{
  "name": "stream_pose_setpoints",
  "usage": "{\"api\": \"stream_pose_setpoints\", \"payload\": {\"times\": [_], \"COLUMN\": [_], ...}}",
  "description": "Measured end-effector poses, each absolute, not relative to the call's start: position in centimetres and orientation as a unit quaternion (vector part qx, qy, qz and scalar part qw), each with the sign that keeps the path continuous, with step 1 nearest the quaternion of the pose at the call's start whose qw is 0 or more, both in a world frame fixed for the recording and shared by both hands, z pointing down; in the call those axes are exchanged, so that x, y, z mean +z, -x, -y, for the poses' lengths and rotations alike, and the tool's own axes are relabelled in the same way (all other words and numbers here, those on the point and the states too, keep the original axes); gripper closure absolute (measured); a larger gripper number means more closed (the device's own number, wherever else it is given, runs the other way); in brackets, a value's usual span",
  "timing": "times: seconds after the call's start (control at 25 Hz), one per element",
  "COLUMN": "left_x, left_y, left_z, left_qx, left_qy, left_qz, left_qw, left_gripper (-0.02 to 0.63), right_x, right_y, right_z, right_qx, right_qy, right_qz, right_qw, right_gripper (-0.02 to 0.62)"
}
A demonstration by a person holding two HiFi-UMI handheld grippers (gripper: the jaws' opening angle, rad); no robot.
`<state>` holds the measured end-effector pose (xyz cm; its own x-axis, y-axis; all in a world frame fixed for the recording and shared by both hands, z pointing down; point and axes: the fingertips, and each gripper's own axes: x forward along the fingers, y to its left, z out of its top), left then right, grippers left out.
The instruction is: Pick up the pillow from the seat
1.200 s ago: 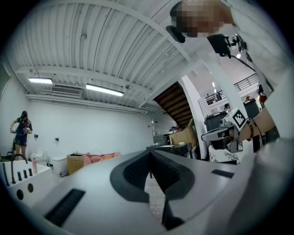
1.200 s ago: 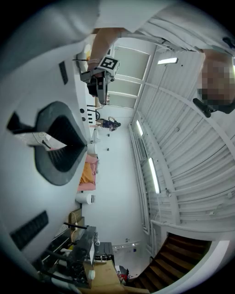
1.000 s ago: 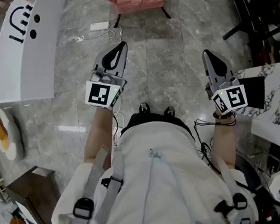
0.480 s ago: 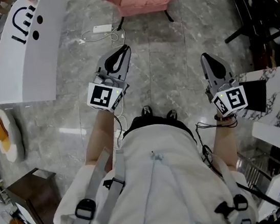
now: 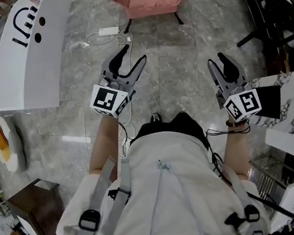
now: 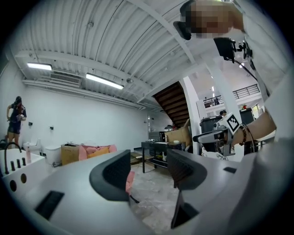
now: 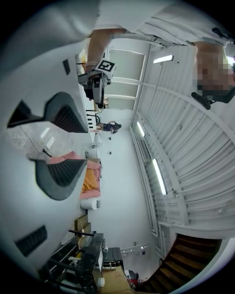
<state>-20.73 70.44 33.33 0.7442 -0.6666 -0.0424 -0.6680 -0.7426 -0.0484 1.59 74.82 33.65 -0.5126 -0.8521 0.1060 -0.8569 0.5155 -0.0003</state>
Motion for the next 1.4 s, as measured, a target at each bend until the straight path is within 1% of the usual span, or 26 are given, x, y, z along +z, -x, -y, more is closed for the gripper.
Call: {"api": "stream_pose_setpoints", "payload": {"times": [0.04,0.12,0.16,0.24,0.36,0.52,0.76,0.92,1.0,1.16,1.4], "left_x": [33.5,33.9,34.1,34.5,34.9,35.5,36.2,36.7,36.4,36.3,36.0], "left_y": [20.7,20.6,20.5,20.1,19.4,18.4,15.5,12.8,12.1,11.6,11.4], "left_z": [-70.3,-69.9,-69.7,-69.2,-67.4,-65.0,-59.4,-55.7,-53.8,-51.1,-48.0], "left_qx": [0.01,0.006,0.004,0.0,-0.001,-0.009,-0.015,-0.03,-0.02,-0.007,-0.005], "left_qy": [0.933,0.932,0.931,0.931,0.931,0.931,0.932,0.935,0.931,0.92,0.914], "left_qz": [-0.359,-0.362,-0.364,-0.365,-0.365,-0.363,-0.359,-0.351,-0.363,-0.389,-0.403], "left_qw": [0.027,0.019,0.015,0.009,0.001,-0.018,-0.034,-0.035,-0.039,-0.048,-0.053], "left_gripper": [0.352,0.274,0.248,0.232,0.215,0.164,0.135,0.135,0.135,0.118,0.115], "right_x": [33.8,34.2,34.4,34.6,34.9,35.4,35.9,36.3,36.4,36.1,35.9], "right_y": [-1.6,-1.9,-2.1,-2.7,-3.7,-4.9,-7.4,-9.4,-10.7,-12.1,-12.8], "right_z": [-74.7,-74.3,-74.0,-73.2,-71.1,-67.7,-61.4,-57.3,-55.2,-51.9,-48.1], "right_qx": [0.029,0.037,0.041,0.044,0.045,0.049,0.051,0.051,0.055,0.054,0.052], "right_qy": [-0.491,-0.489,-0.488,-0.488,-0.487,-0.487,-0.474,-0.46,-0.457,-0.446,-0.436], "right_qz": [0.869,0.87,0.871,0.871,0.871,0.87,0.877,0.884,0.885,0.891,0.896], "right_qw": [0.047,0.047,0.046,0.047,0.047,0.051,0.062,0.069,0.068,0.065,0.066], "right_gripper": [0.393,0.336,0.32,0.298,0.289,0.249,0.209,0.207,0.206,0.206,0.206]}}
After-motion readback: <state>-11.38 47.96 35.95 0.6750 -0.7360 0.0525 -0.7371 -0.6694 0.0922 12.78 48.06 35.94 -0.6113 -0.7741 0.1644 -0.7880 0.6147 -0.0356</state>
